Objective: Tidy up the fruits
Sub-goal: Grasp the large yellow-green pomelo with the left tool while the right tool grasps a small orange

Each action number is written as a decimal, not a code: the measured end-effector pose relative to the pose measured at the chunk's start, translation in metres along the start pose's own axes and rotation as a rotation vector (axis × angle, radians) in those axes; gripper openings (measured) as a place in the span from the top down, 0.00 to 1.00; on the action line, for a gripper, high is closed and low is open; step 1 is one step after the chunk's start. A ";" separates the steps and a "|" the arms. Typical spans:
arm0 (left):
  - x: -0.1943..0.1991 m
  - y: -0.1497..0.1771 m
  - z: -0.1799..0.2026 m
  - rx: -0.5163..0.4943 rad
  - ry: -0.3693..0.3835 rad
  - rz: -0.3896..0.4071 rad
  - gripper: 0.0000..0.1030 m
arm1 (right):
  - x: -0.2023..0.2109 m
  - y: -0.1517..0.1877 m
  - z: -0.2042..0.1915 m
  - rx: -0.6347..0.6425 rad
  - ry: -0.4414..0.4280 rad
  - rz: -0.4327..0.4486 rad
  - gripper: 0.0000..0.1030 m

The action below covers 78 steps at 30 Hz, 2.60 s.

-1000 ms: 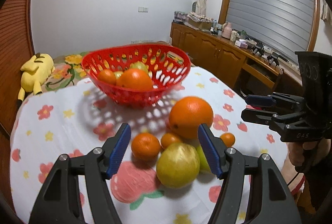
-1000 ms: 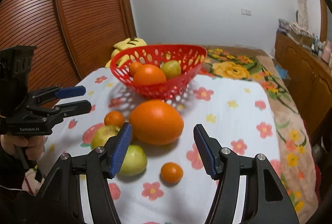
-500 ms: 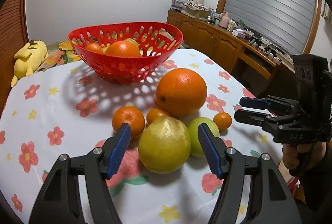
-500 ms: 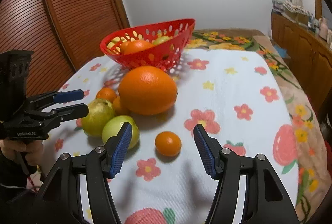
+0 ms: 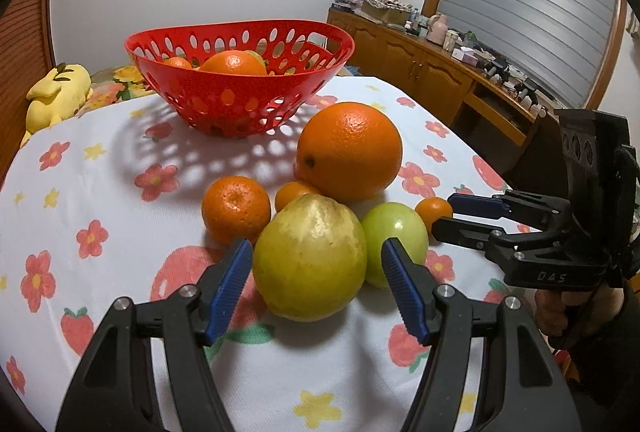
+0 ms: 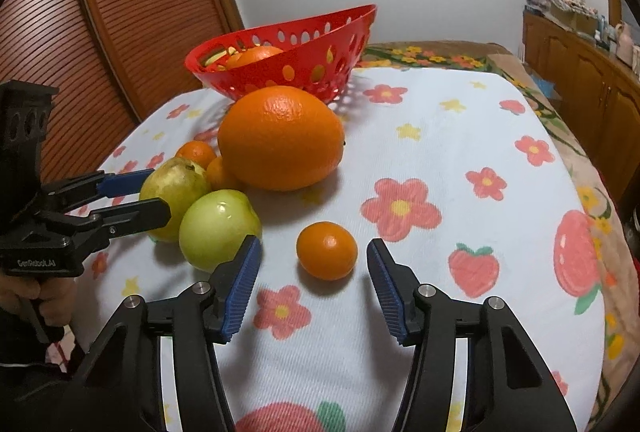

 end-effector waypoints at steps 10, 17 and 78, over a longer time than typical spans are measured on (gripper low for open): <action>-0.011 0.004 -0.002 -0.002 -0.013 -0.028 0.35 | -0.010 0.004 0.003 -0.006 0.014 -0.026 0.55; -0.014 0.001 -0.003 0.004 -0.014 -0.031 0.32 | -0.012 0.005 0.000 0.014 0.028 -0.030 0.56; 0.010 0.009 -0.020 0.040 -0.002 0.018 0.41 | -0.014 0.005 -0.005 0.034 0.021 -0.025 0.68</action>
Point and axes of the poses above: each gripper's, at about its wrist camera, not at the fingertips, and x roughly against the way its jaws point, z to its right, y to its underside, the point moved 5 cm from there along -x, roughly the way its jaws point, and after that the axes turned 15 degrees about -y, right-handed, at the moved point
